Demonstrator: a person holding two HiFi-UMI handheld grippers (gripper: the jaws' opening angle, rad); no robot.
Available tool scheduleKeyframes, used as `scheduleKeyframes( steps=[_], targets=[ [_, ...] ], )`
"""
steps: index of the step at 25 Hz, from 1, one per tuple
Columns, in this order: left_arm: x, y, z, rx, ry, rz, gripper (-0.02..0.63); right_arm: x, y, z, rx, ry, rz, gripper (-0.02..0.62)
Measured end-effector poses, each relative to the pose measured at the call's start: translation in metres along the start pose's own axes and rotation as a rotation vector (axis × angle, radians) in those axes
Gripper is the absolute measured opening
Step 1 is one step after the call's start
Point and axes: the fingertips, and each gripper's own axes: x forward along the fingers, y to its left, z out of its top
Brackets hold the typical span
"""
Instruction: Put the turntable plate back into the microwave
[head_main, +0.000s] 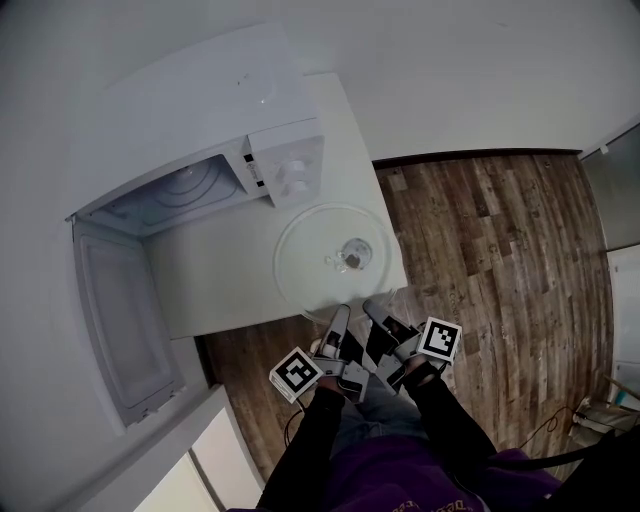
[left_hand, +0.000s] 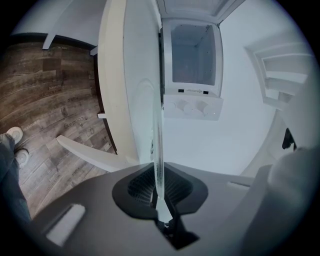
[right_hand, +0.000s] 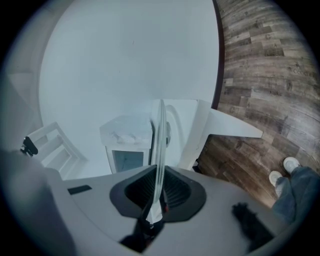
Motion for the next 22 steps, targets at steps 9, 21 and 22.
scheduleKeyframes(
  steps=[9,21,22],
  targets=[
    [-0.002,-0.009,0.005,-0.046,-0.044,-0.041,0.032,0.002,0.012,0.001,-0.024,-0.004,0.029,0.044],
    [-0.013,-0.015,0.01,-0.045,-0.073,-0.066,0.037,0.007,0.023,-0.007,-0.061,0.018,0.056,0.044],
    [-0.014,-0.016,0.011,-0.045,-0.077,-0.069,0.038,0.007,0.024,-0.008,-0.066,0.023,0.058,0.044]
  ],
)
